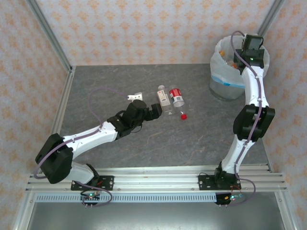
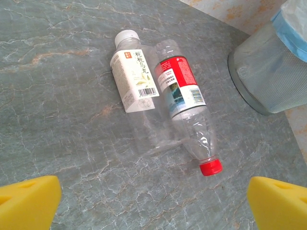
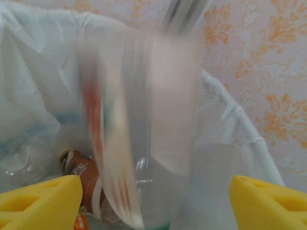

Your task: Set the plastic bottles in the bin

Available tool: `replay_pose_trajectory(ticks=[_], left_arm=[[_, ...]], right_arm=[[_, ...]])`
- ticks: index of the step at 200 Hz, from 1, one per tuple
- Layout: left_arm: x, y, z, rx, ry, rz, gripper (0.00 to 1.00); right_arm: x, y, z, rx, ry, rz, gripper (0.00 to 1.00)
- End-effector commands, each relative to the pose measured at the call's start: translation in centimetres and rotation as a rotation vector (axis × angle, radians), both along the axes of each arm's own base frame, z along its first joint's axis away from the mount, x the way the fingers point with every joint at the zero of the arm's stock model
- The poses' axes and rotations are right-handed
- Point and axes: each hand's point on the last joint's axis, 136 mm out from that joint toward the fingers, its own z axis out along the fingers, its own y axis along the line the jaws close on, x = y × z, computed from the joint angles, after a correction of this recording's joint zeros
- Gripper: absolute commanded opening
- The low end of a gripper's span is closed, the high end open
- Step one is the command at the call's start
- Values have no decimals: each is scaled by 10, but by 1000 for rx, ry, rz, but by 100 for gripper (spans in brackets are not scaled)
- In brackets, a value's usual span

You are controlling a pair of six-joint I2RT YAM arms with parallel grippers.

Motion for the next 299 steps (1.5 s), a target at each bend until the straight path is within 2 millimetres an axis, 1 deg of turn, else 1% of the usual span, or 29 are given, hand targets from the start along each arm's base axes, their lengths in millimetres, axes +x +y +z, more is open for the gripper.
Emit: replay_pose_trajectory(ticks=[1,13,20,29,34,74,88,104,125,128,138,151,159,169,180,197,218,243,273,299], left_arm=[[2,-1,2,-2,1,3,100],[2,0,1,-4,1,4,100],[1,0,1,-4,0,4,100],[1,0,0,-3,2,4,100],[1,1,-1,-1,3,5,100],[0,3,-7,18,17,12,100],[0,5,-8,31,25,20,100],[0,7,-11,48,37,29,100],[2,9,-16,69,60,48,100],[2,9,-16,69,62,50,100],[3,9,-19,64,69,60,100],[4,9,-21,56,78,71,100],[4,9,-22,53,86,80,100],[5,9,-24,51,95,88,100],[5,10,-26,52,103,97,100],[5,11,-29,56,114,111,100],[5,14,-30,56,119,133,100],[6,17,-29,50,112,150,100],[5,19,-29,35,104,160,100],[5,19,-29,20,97,162,100]], right_arm=[[-9,-13,26,-10,-63,-99,82],[-12,-14,33,3,-85,-115,84],[-13,-13,36,16,-97,-120,91],[-14,-12,40,33,-109,-121,95],[-16,-11,41,46,-113,-121,100],[-29,2,51,167,-165,-117,99],[-34,14,51,247,-176,-84,99],[-40,32,52,352,-205,-36,99],[-50,74,57,534,-256,95,99],[-51,81,61,554,-268,119,99],[-56,102,60,601,-274,188,99],[-63,139,62,651,-257,329,99],[-68,160,59,669,-235,406,99],[-75,185,53,690,-202,493,99],[-82,207,44,704,-163,555,99],[-87,230,26,719,-113,587,99],[-92,252,-4,727,-39,591,99],[-96,270,-39,691,34,566,99],[-96,281,-81,643,134,515,99],[-99,300,-119,678,236,520,99]])
